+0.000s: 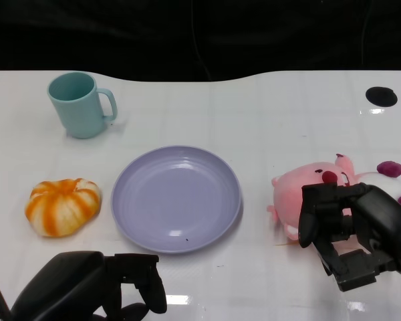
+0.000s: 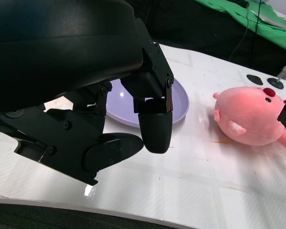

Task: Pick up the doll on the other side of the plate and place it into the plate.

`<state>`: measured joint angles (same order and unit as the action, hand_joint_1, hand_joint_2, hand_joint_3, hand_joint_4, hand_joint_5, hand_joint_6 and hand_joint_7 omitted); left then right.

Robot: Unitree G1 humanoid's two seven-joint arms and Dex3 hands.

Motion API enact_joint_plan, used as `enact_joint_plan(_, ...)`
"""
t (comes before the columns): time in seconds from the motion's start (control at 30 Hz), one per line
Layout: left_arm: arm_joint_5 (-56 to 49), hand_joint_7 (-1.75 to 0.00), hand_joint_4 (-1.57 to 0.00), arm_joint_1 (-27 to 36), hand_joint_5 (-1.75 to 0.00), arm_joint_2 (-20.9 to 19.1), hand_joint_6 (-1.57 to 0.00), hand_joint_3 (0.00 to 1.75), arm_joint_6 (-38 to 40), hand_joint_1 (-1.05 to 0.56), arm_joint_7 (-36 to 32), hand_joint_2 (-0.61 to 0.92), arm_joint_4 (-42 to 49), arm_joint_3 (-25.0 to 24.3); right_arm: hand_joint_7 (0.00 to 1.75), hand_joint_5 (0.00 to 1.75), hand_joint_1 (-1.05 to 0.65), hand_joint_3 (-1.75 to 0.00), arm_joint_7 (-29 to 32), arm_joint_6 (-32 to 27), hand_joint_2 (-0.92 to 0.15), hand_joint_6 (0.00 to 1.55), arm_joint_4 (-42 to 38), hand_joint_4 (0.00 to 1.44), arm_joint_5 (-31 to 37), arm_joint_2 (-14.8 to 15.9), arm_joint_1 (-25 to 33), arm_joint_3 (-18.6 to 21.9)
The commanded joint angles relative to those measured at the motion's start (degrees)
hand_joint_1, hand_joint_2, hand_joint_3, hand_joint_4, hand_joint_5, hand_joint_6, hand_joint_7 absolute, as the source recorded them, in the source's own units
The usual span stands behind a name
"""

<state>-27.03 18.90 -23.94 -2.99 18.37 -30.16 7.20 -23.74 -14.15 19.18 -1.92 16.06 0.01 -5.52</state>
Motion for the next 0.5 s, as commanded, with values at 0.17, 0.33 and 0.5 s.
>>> enact_joint_plan(0.17, 0.51, -1.18, -0.68, -0.19, -1.52, -0.72, -0.71, 0.75, 0.15, -0.20, 0.49, 0.69, -0.13, -0.53, 1.56, 1.75, 0.00, -1.45, -0.05, 0.10, -0.38, 0.80, 0.51, 0.95, -0.20, 0.82, -0.41, 0.33)
enact_joint_plan(0.33, 0.44, -1.18, -0.68, -0.16, -1.52, -0.65, -0.71, 0.75, 0.20, -0.20, 0.40, 0.70, -0.11, -0.55, 1.56, 1.75, 0.01, -1.45, -0.22, 0.38, -0.38, 0.80, 0.30, 0.95, -0.39, 0.82, -0.44, 0.38)
enact_joint_plan(0.5, 0.52, -1.19, -0.68, -0.14, -1.52, -0.70, -0.71, 0.75, -0.28, -0.20, 0.17, 0.70, 0.21, -0.59, 1.56, 1.75, 0.01, -1.45, -0.33, 0.85, -0.37, 0.80, -0.02, 0.95, -0.30, 0.91, -0.50, 0.34)
